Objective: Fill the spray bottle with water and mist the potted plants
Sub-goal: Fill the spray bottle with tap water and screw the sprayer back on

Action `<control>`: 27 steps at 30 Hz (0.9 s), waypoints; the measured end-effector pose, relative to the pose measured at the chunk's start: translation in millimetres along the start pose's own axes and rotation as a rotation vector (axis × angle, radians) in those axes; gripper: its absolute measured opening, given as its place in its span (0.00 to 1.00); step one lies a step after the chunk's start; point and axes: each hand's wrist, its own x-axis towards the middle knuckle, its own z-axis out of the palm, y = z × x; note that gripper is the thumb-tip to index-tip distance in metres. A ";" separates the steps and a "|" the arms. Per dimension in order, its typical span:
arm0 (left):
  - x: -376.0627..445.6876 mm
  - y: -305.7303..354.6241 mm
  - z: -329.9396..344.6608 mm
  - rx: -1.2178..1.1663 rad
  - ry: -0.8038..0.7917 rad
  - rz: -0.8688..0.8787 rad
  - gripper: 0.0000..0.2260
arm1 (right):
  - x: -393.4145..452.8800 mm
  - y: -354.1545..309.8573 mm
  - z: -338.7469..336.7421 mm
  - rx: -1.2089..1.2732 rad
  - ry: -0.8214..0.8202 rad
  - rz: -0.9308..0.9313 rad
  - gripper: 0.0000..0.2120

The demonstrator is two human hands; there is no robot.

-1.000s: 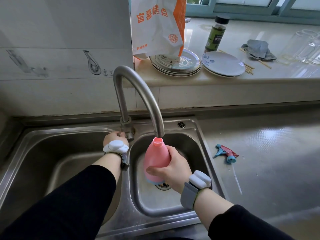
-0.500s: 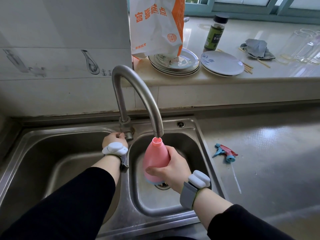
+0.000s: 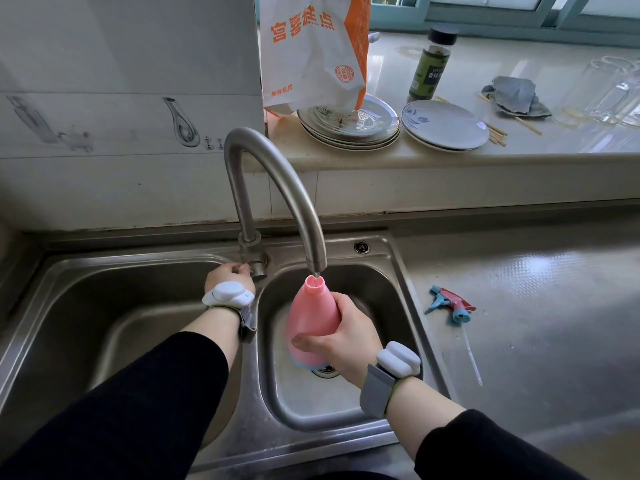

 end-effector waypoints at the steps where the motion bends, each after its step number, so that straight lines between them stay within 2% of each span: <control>1: 0.5 -0.2 -0.1 0.000 -0.003 -0.004 0.13 | -0.1 0.1 0.2 0.001 -0.001 0.000 0.35; 27: 0.1 -2.4 -2.2 0.006 -0.029 0.008 0.16 | -0.6 4.2 2.8 0.010 -0.003 0.016 0.36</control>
